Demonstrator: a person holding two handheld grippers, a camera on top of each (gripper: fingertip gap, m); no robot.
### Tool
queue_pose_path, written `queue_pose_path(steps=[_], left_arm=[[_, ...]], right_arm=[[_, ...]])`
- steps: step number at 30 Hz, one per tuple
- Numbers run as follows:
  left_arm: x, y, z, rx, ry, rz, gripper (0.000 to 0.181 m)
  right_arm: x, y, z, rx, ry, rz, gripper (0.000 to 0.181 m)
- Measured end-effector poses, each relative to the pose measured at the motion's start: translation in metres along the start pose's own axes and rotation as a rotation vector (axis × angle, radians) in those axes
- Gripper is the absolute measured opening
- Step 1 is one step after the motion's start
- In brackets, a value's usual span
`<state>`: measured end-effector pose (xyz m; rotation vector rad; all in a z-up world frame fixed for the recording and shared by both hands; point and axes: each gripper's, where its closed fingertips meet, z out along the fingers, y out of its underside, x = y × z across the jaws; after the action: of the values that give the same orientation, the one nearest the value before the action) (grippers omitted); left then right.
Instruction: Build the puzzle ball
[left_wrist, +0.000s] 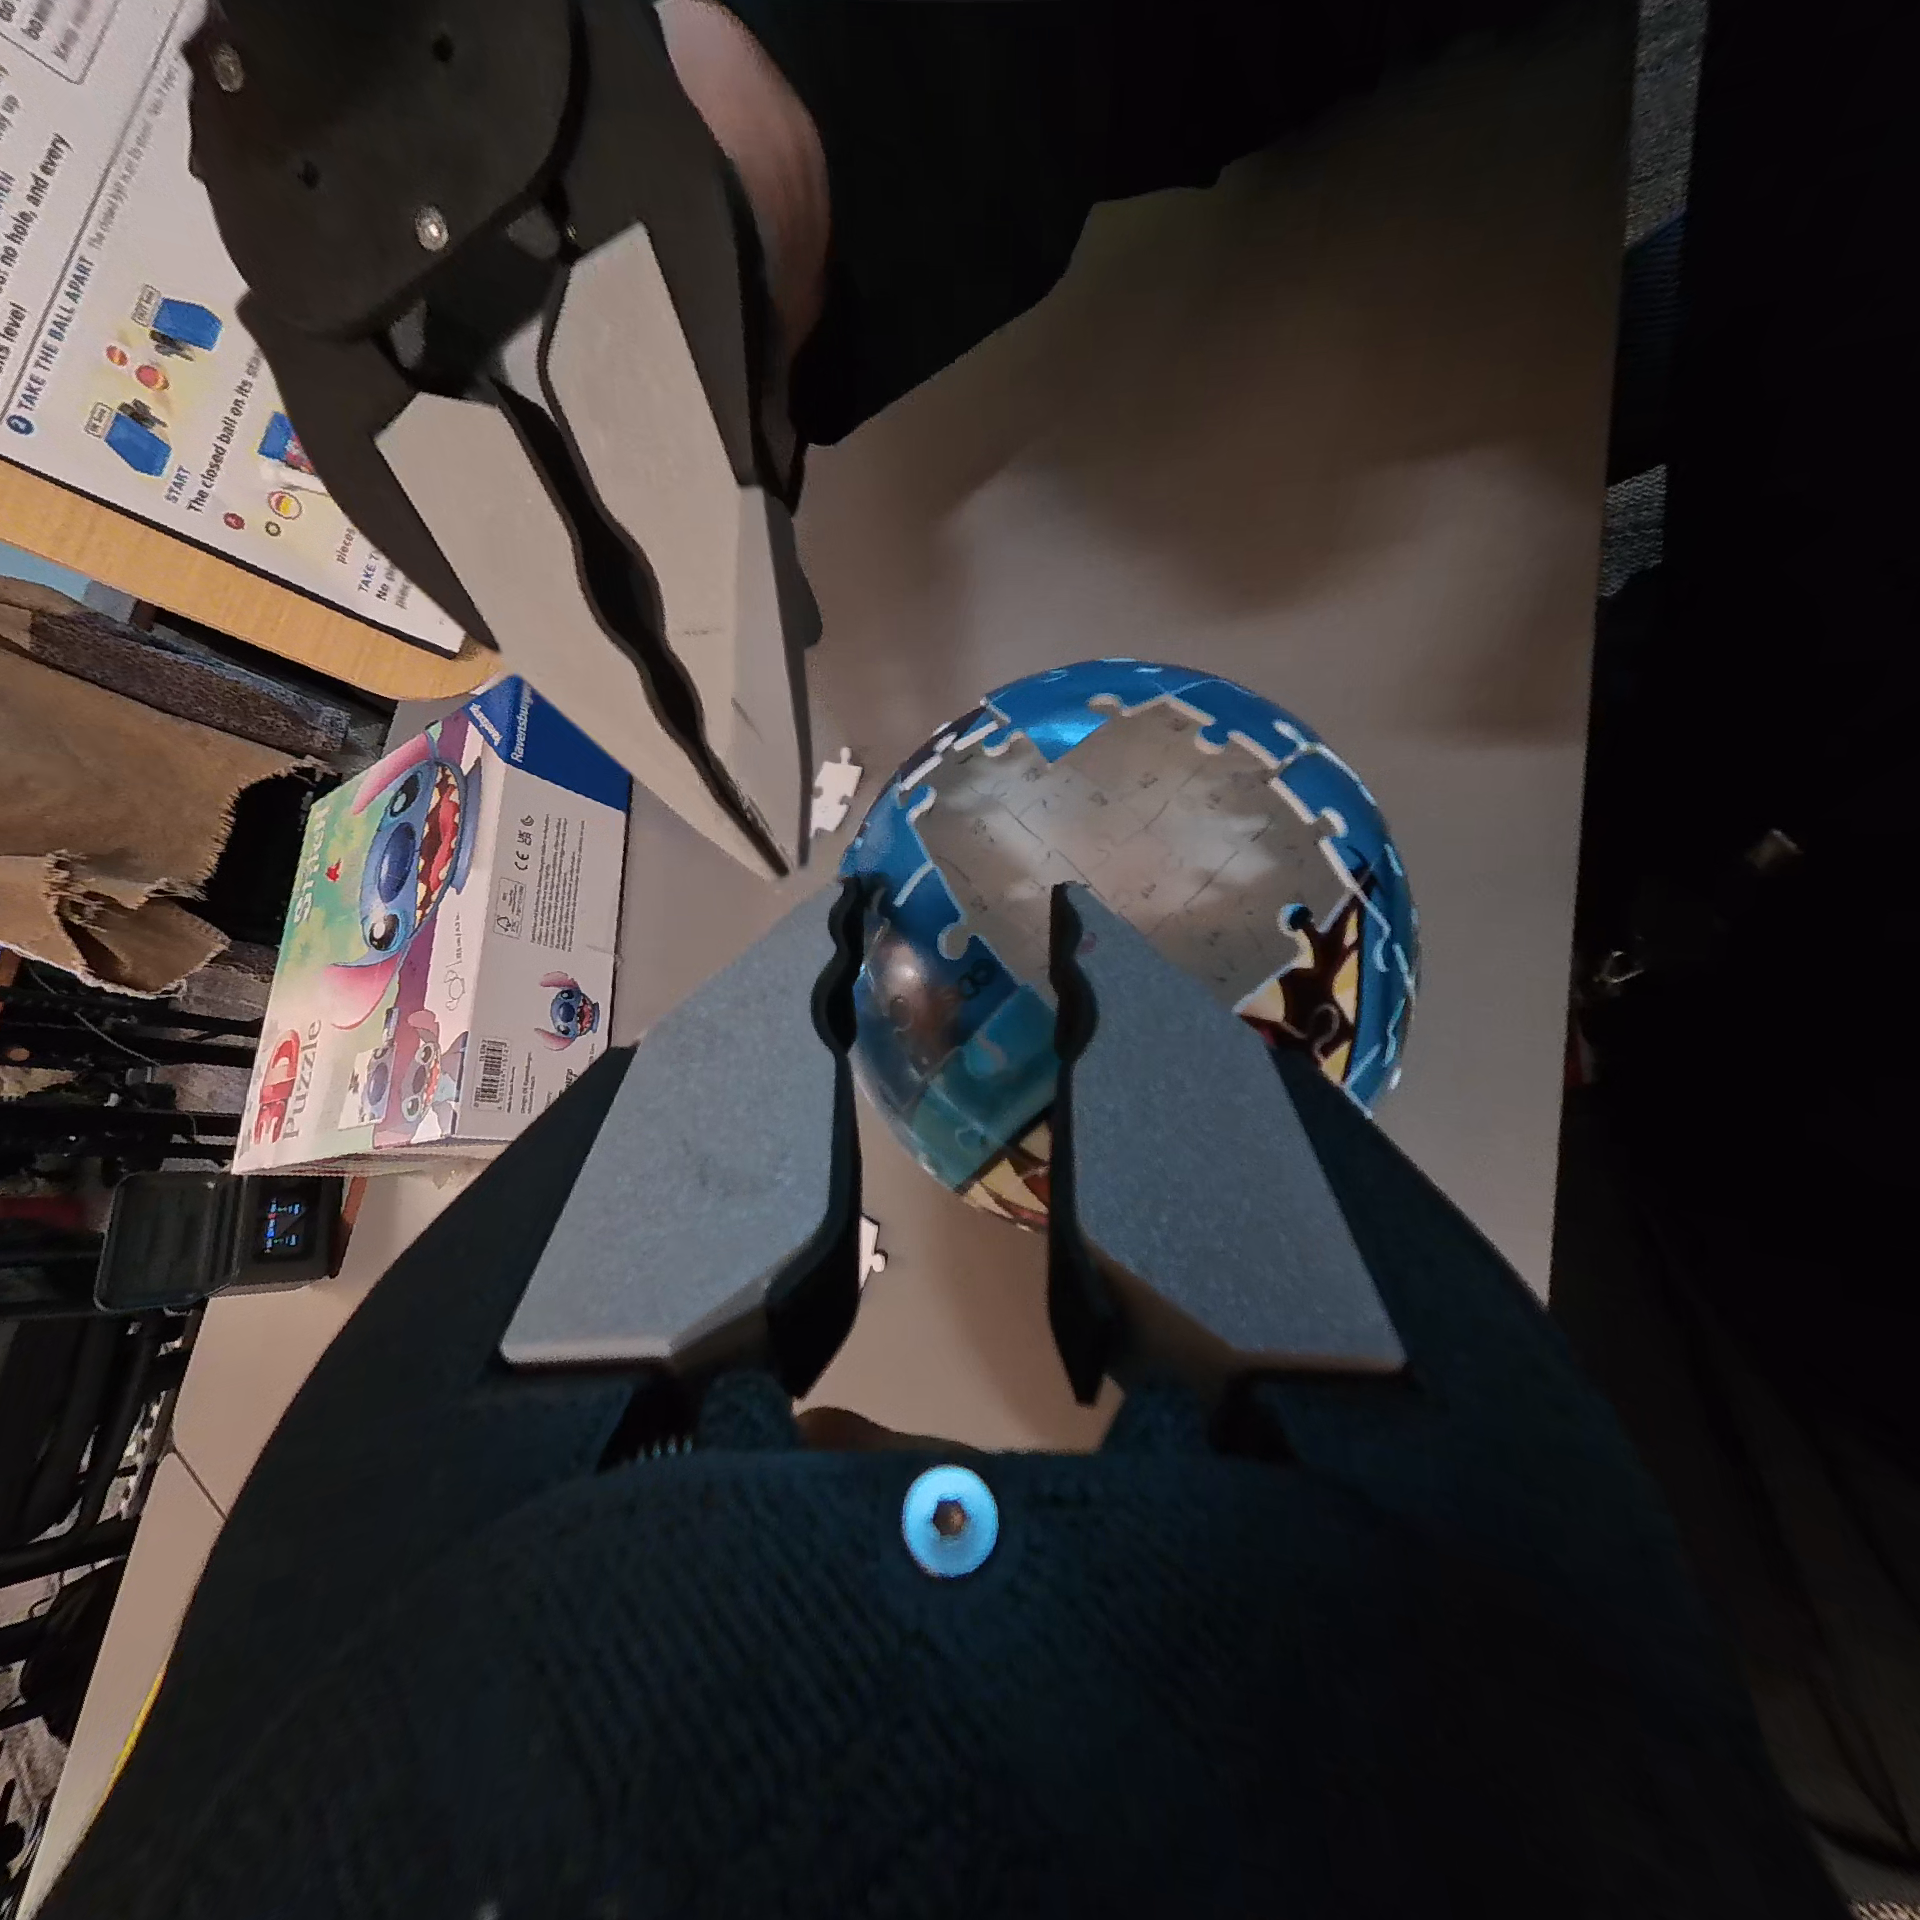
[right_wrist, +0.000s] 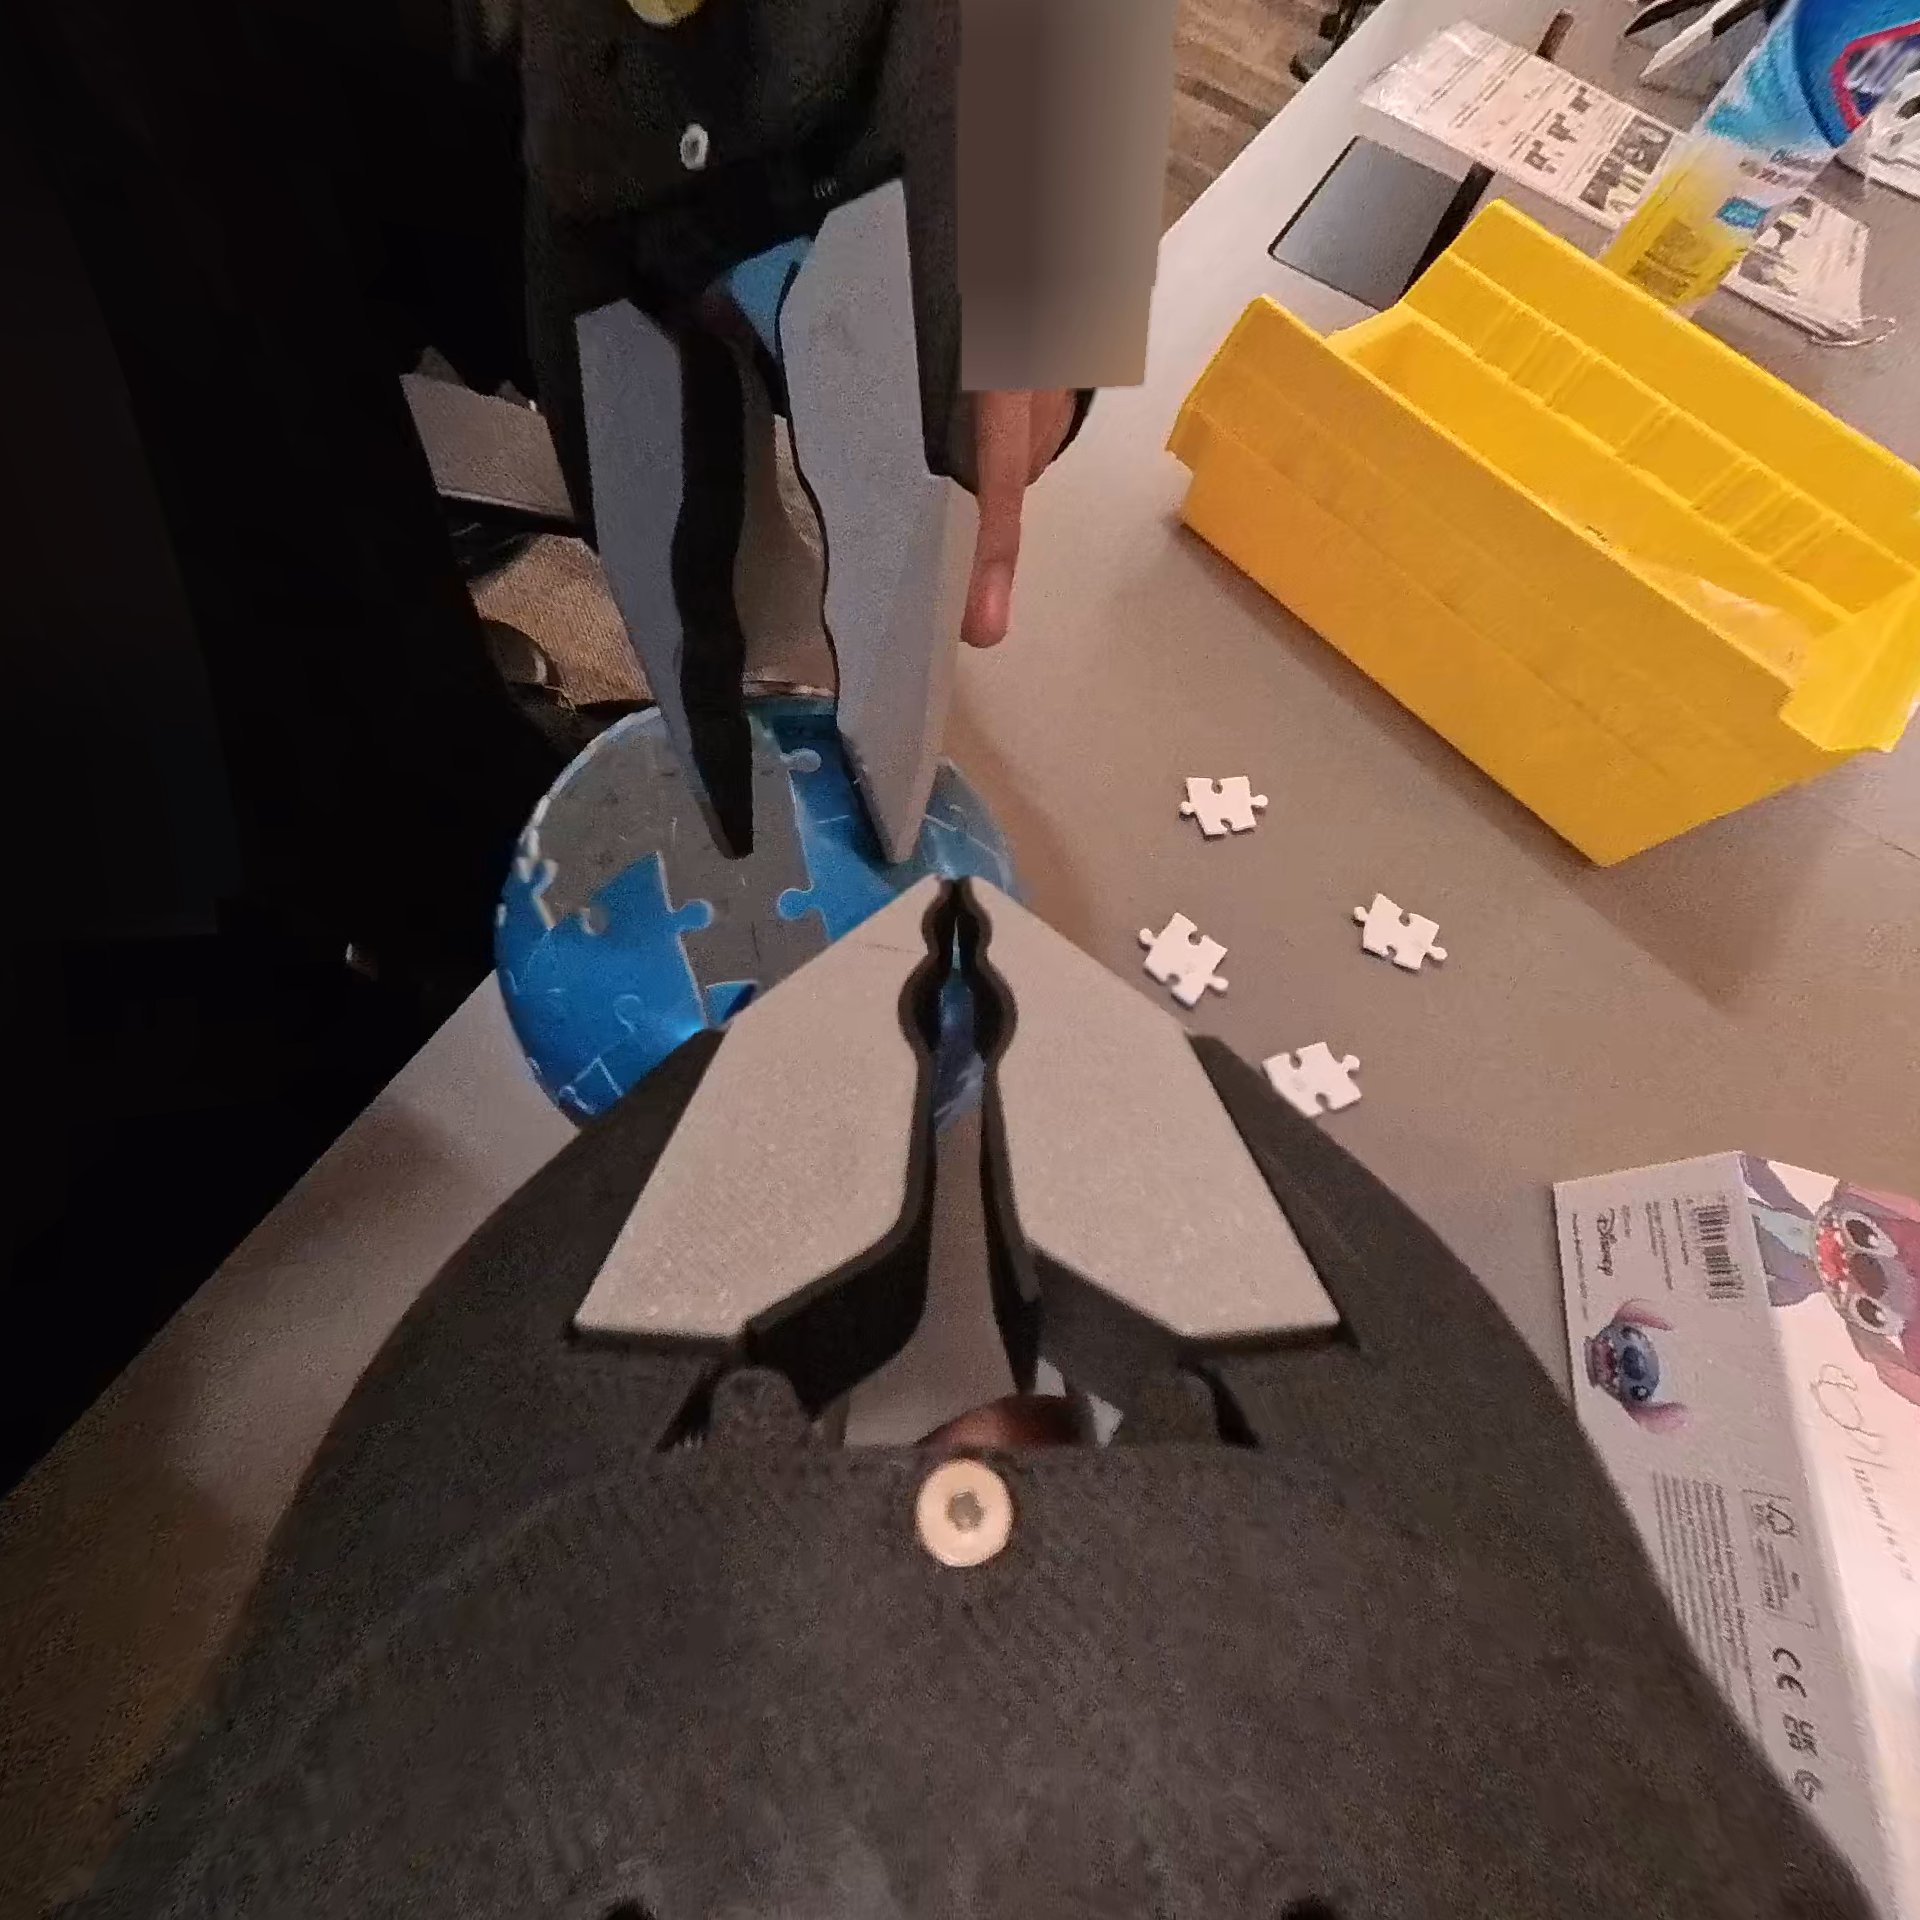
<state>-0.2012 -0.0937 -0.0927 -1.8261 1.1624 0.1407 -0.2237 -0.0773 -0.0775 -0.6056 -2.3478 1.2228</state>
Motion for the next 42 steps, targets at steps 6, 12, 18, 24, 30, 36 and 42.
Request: queue_pose_path(steps=[6, 12, 18, 24, 30, 36, 42], left_arm=[[0.000, 0.000, 0.000, 0.000, -0.001, 0.000, 0.033], [0.000, 0.000, 0.001, 0.001, 0.000, 0.004, 0.033], [0.001, -0.001, 0.001, 0.000, 0.003, 0.002, 0.031], [0.000, -0.001, 0.001, 0.001, 0.000, 0.004, 0.032], [0.001, -0.002, 0.002, 0.001, -0.002, 0.010, 0.032], [0.001, -0.001, 0.002, -0.010, -0.009, 0.030, 0.033], [0.002, -0.006, 0.003, -0.008, -0.010, 0.056, 0.031]], right_arm=[[-0.017, 0.002, -0.003, 0.002, -0.075, -0.026, 0.000], [-0.010, -0.002, -0.009, 0.010, -0.029, -0.040, 0.000], [-0.016, 0.009, -0.002, -0.038, -0.065, -0.043, 0.000], [-0.009, 0.001, -0.009, -0.007, -0.025, -0.045, 0.000], [-0.013, 0.005, -0.006, -0.043, 0.008, -0.079, 0.000], [-0.015, 0.000, -0.013, -0.043, 0.118, -0.074, 0.000], [-0.012, 0.002, -0.021, -0.031, 0.173, 0.012, 0.000]])
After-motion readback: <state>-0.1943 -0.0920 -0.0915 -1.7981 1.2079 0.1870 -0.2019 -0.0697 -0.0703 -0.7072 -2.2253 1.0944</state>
